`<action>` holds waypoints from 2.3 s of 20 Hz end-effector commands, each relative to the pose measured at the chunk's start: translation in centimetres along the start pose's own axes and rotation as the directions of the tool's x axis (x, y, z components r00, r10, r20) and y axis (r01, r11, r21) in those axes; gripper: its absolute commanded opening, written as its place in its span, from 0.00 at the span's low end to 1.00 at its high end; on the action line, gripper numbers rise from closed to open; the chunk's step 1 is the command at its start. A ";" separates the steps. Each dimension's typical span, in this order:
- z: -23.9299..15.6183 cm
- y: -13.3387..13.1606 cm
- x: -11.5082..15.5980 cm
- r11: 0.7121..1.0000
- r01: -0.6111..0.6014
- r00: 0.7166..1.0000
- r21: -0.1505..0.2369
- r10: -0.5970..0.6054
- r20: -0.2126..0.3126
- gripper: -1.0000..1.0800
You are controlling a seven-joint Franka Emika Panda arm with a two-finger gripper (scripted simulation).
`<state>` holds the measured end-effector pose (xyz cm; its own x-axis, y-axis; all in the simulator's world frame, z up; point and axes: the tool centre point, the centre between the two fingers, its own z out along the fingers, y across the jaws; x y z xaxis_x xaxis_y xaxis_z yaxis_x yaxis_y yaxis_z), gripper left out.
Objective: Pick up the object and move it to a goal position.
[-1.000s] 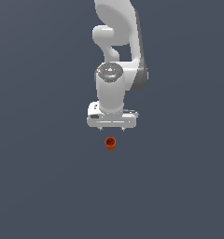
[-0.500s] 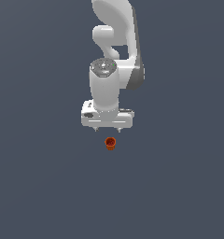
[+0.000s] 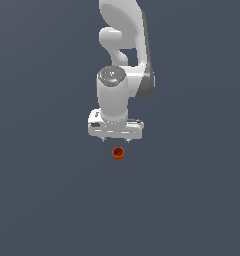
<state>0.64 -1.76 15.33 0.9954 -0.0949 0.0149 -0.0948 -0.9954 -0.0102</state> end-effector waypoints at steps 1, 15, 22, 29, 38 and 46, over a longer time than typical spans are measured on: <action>0.6 -0.1 0.0 1.000 -0.029 1.000 0.000 0.029 0.002 0.96; 5.5 -0.9 0.3 0.963 -0.271 0.963 -0.011 0.271 0.010 0.96; 6.5 -1.0 0.4 0.948 -0.319 0.948 -0.014 0.319 0.011 0.96; 7.1 -1.0 0.3 0.948 -0.318 0.948 -0.014 0.318 0.011 0.96; 11.2 -0.9 0.2 0.947 -0.322 0.947 -0.014 0.322 0.011 0.96; 11.5 -1.0 0.3 0.947 -0.322 0.947 -0.014 0.322 0.011 0.00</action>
<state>1.17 -0.70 3.85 0.9121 -0.4100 0.0000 -0.4100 -0.9121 -0.0001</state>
